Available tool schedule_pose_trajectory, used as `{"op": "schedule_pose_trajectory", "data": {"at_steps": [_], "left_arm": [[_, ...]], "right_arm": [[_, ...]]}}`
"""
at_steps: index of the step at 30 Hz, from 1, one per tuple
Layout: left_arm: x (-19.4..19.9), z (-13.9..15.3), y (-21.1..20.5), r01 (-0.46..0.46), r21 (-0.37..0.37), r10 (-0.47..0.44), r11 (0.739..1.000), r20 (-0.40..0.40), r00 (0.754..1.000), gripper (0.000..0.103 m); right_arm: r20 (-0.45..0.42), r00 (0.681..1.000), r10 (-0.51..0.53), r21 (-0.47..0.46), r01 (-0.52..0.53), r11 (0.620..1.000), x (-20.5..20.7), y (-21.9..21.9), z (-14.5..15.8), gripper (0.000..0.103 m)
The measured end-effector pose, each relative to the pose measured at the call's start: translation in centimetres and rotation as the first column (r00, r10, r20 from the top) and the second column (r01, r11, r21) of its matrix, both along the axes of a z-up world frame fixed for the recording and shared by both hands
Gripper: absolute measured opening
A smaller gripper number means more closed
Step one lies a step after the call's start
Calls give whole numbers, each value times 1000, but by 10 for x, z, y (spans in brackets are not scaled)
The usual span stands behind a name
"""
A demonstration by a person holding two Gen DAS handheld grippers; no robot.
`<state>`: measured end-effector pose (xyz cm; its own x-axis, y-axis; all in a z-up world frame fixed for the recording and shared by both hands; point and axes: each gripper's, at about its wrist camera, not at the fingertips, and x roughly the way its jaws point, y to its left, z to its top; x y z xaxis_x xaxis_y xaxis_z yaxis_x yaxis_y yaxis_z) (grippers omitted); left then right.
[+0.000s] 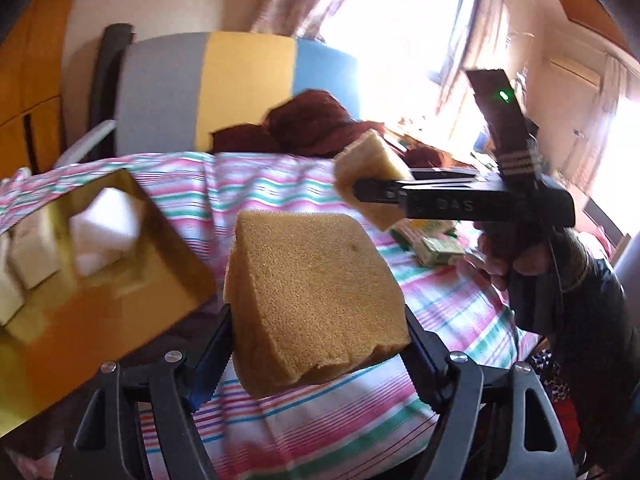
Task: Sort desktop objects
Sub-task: 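Carry both yellow sponges to the gold tray and release the right tool's sponge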
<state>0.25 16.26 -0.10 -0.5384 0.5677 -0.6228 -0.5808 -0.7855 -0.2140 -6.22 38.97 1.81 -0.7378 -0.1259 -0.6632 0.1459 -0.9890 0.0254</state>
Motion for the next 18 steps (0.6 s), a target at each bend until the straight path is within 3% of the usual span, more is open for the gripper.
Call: {"op": "schedule_pose_trajectory", "data": {"at_steps": [4,9,18], "left_arm": [[-6,12,-60,-161,8,162,987,-17,987,78],[-22,23,-122,-321,-21,320,947,-58,946,78],[-65,-10,-185,-431,-100,435,897,21,900,78]], "right_arm": [[-25,997,70,-47,-71,996,-3,-44,13,76],[-30,977,210,-33,-211,977,-16,-123,22,76],[44,957,288,49,-290,956,-90,-222,15,76]]}}
